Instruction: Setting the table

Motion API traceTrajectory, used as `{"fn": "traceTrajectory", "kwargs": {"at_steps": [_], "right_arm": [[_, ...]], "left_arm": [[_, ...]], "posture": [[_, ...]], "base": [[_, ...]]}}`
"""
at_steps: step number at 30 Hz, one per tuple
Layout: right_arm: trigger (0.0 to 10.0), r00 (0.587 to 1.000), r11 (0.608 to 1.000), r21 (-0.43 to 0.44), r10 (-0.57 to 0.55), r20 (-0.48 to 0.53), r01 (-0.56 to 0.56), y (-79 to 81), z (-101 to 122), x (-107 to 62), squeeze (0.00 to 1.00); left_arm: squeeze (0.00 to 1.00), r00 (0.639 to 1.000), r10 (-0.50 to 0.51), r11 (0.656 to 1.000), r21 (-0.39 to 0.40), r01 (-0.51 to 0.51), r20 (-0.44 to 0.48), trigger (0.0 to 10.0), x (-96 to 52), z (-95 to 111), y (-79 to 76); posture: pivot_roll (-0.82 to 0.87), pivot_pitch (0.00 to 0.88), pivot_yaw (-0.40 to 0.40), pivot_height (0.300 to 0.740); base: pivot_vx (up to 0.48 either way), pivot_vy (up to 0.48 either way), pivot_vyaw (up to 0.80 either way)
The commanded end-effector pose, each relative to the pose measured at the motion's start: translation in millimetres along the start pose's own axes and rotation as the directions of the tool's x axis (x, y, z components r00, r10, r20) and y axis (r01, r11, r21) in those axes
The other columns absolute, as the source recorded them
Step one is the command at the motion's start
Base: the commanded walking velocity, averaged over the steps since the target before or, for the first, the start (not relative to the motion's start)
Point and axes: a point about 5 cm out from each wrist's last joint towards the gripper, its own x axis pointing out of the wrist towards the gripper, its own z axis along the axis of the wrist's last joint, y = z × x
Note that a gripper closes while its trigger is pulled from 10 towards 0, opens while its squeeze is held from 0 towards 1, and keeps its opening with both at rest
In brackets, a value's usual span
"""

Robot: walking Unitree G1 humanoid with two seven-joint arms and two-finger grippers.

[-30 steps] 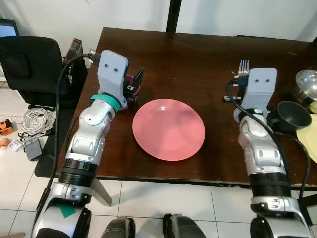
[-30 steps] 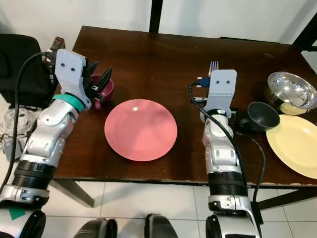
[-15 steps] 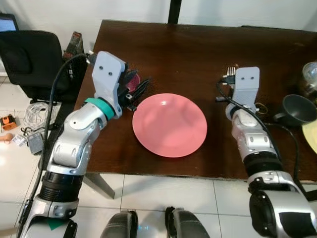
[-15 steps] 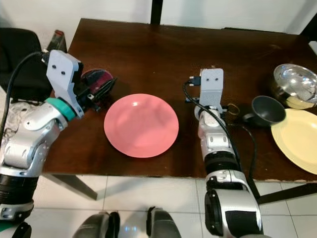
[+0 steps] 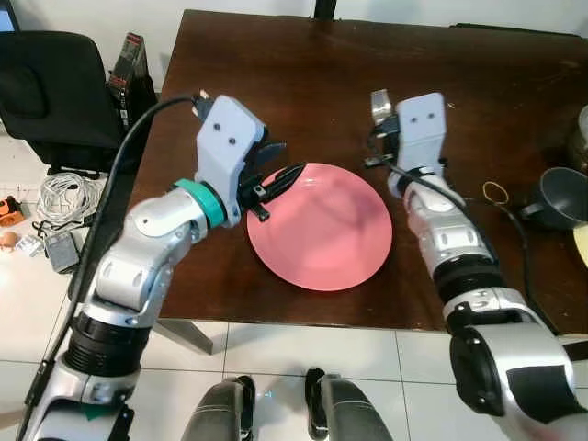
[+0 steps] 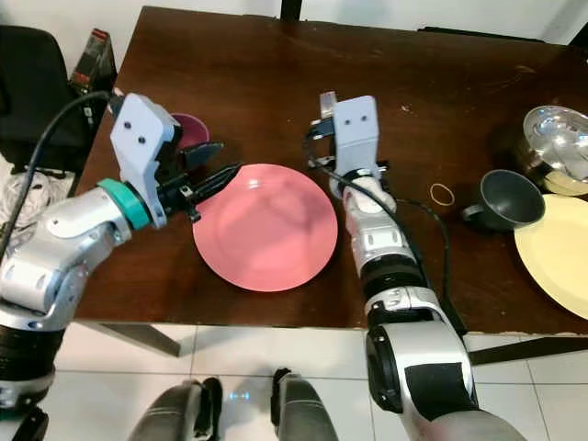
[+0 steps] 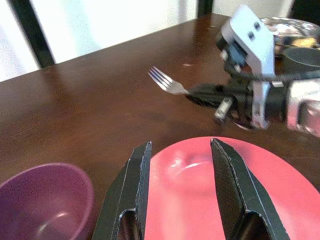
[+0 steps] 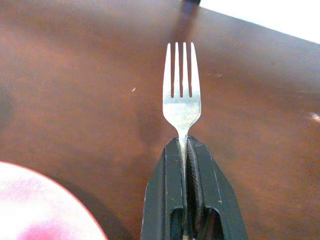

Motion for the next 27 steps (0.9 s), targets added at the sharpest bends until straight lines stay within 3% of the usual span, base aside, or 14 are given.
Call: {"fn": "traceTrajectory", "kwargs": {"at_steps": [1,4,7,13,22,23,25,26,27], "right_arm": [[10.0,1.000,1.000,-0.011,-0.015,-0.007,0.015,-3.7,-2,-0.1,0.00],[10.0,0.978,0.982,-0.039,-0.188,-0.086,0.186,-36.8,-17,-5.8,0.00],[10.0,0.963,0.969,-0.052,-0.247,-0.104,0.242,-53.3,-22,-10.6,0.00],[10.0,0.960,0.967,-0.055,-0.254,-0.118,0.249,-62.1,-28,-14.1,0.00],[10.0,0.958,0.975,-0.045,-0.222,-0.182,0.217,-54.5,-42,-16.1,0.00],[10.0,0.953,0.973,-0.047,-0.229,-0.199,0.224,-54.2,-45,-16.9,0.27],[10.0,0.949,0.971,-0.050,-0.238,-0.209,0.232,-54.3,-47,-17.2,0.27],[10.0,0.944,0.969,-0.049,-0.246,-0.219,0.241,-54.9,-48,-17.7,0.58],[10.0,0.944,0.969,-0.049,-0.246,-0.219,0.241,-54.9,-48,-17.7,0.58]], "left_arm": [[0.00,1.000,-0.011,1.000,-0.002,0.011,-0.001,10.0,-0.8,1,-2.1],[0.00,1.000,0.000,1.000,-0.003,0.000,-0.001,10.0,-0.6,1,-3.7],[0.00,1.000,0.003,1.000,-0.007,-0.003,-0.006,10.0,-0.4,-1,-4.1],[0.00,1.000,0.008,1.000,-0.019,-0.009,-0.018,10.0,0.7,-2,-4.0],[0.00,0.999,0.017,1.000,-0.024,-0.018,-0.029,10.0,-2.3,-1,-3.4],[0.00,0.999,0.020,0.999,-0.024,-0.020,-0.033,10.0,-3.5,-2,-2.8],[0.00,0.999,0.022,0.999,-0.025,-0.022,-0.035,10.0,-4.2,-2,-2.5],[0.00,0.999,0.023,0.999,-0.025,-0.024,-0.037,10.0,-4.7,-2,-2.3],[0.00,0.999,0.023,0.999,-0.025,-0.024,-0.037,10.0,-4.7,-2,-2.3]], "posture": [[0.02,0.176,0.020,0.740],[0.02,0.174,0.026,0.740],[0.00,0.176,0.034,0.740],[0.00,0.178,0.036,0.740],[0.02,0.189,0.040,0.740],[0.02,0.192,0.042,0.740],[0.02,0.192,0.042,0.740],[0.02,0.193,0.042,0.740],[0.02,0.193,0.042,0.740]], "base": [[0.000,0.000,0.00],[0.000,0.000,0.00],[0.000,0.000,0.00],[0.000,0.000,0.00],[0.000,0.000,0.00],[0.000,0.000,0.00],[0.000,0.000,0.00],[0.000,0.000,0.00],[0.000,0.000,0.00]]}}
